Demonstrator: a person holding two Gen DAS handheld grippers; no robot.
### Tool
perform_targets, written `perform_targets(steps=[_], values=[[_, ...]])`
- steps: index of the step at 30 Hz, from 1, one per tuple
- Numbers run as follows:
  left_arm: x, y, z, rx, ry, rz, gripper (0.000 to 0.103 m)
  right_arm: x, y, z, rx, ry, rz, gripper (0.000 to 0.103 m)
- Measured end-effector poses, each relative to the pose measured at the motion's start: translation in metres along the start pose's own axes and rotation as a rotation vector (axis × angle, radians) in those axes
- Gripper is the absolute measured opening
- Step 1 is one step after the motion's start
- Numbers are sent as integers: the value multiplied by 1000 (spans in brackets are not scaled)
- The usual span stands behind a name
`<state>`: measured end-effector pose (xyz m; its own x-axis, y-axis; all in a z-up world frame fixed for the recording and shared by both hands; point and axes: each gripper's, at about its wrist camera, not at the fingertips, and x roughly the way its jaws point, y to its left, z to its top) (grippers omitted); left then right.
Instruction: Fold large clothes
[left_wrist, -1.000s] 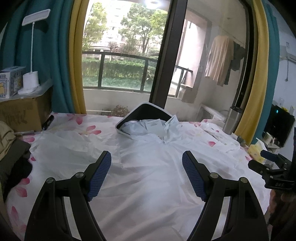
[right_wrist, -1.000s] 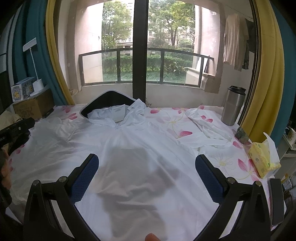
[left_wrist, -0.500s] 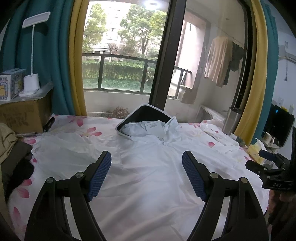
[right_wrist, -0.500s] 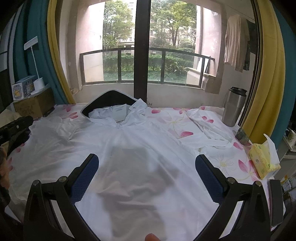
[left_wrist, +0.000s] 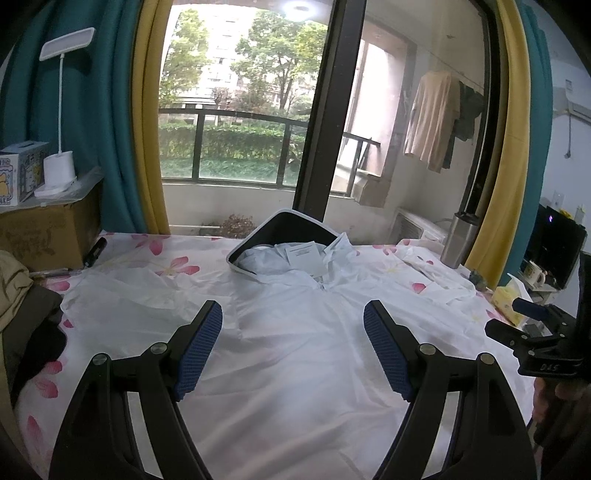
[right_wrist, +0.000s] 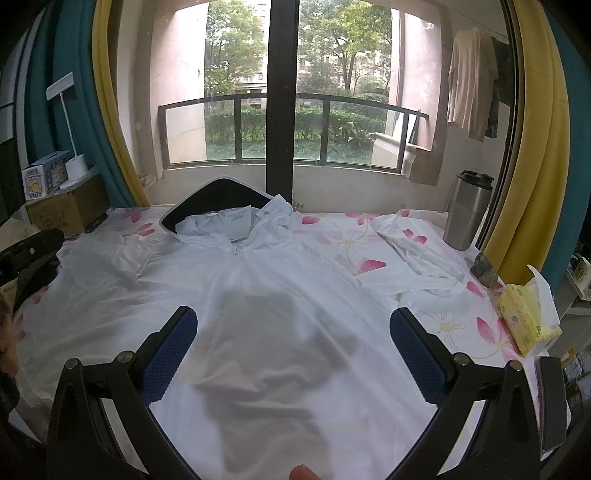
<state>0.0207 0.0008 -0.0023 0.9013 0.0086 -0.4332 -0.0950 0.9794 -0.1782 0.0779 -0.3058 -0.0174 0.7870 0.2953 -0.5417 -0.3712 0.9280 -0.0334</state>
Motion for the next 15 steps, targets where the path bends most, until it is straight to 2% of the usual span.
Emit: perform_targets(steps=[15], values=[[20,-8,4,25,42,-9,82,21,-14,2,-9,41,6,103]])
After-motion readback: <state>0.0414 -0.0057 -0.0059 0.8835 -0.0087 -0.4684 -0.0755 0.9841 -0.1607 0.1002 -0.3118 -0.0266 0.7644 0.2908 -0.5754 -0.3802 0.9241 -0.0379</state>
